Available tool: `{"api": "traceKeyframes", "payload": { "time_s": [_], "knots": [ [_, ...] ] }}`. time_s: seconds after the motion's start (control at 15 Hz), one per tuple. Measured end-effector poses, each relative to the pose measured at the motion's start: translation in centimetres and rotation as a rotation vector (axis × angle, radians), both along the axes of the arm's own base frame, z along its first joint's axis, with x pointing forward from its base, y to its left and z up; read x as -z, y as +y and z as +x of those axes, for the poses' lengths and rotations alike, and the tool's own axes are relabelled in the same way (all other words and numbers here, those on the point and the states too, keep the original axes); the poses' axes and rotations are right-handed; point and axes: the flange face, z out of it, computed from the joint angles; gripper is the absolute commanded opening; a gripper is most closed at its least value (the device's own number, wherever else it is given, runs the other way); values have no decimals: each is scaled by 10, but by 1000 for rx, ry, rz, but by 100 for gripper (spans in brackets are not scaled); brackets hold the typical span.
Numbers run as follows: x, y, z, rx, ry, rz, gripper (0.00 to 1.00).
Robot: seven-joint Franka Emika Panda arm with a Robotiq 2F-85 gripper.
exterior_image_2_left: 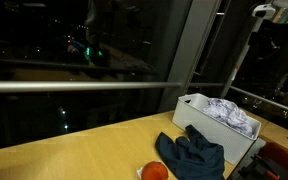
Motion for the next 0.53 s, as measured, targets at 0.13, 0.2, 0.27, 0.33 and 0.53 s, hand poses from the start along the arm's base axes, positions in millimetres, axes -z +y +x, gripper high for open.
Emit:
{"api": "traceKeyframes", "payload": {
  "time_s": [0.13,0.2,0.27,0.33,0.53],
  "knots": [
    [10,9,1,-10,16,14,99],
    [18,18,2,-18,29,26,100],
    [29,29,1,-20,44,47,100],
    [41,43,0,-14,60,81,100],
    [73,94,-15,12,103,201,100]
  ]
}}
